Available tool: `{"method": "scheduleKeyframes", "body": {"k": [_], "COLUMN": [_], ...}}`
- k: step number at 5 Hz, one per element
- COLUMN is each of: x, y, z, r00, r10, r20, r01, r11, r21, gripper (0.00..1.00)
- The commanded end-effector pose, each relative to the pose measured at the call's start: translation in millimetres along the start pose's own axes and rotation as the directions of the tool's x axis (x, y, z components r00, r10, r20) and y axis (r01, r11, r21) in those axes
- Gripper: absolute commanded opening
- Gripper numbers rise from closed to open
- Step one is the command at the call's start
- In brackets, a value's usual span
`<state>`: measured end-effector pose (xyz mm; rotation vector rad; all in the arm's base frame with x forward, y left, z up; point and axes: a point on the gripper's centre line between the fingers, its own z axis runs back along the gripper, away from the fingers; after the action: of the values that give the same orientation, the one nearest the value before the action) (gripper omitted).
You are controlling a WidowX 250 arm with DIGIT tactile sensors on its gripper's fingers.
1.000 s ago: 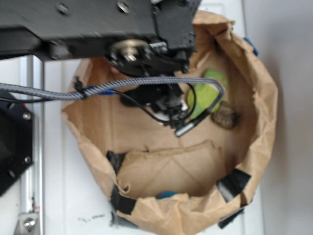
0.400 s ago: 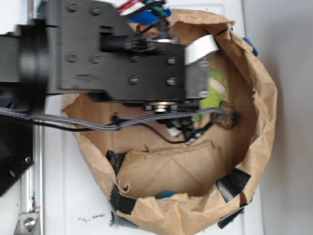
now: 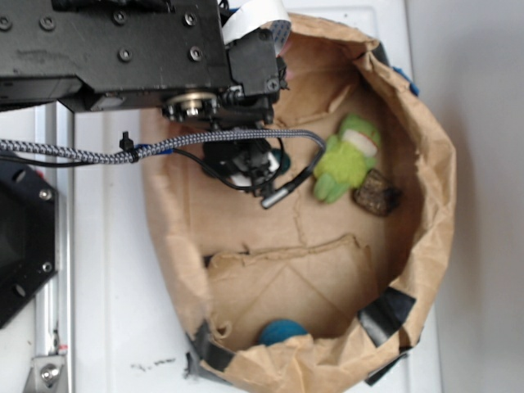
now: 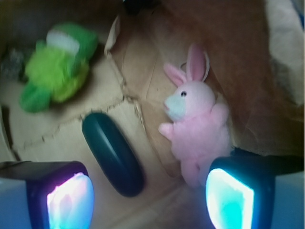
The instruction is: Grab the pink bunny.
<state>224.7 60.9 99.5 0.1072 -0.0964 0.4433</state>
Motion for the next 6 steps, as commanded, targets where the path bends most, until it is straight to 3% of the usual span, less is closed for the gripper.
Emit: {"method": "scheduleKeyframes", "body": {"k": [1,4,6], "x": [19,19,48], "y": [10,10,-5], "z": [7,7,3], "r00": [0.999,0.999,0.999], "r10": [-0.051,-0.051,0.043], "r20": [0.018,0.018,0.002], "r01": [0.051,0.051,-0.043], "r11": [0.998,0.998,0.995], "r21": [-0.035,-0.035,-0.093], "gripper": [1.0,1.0,1.0]}}
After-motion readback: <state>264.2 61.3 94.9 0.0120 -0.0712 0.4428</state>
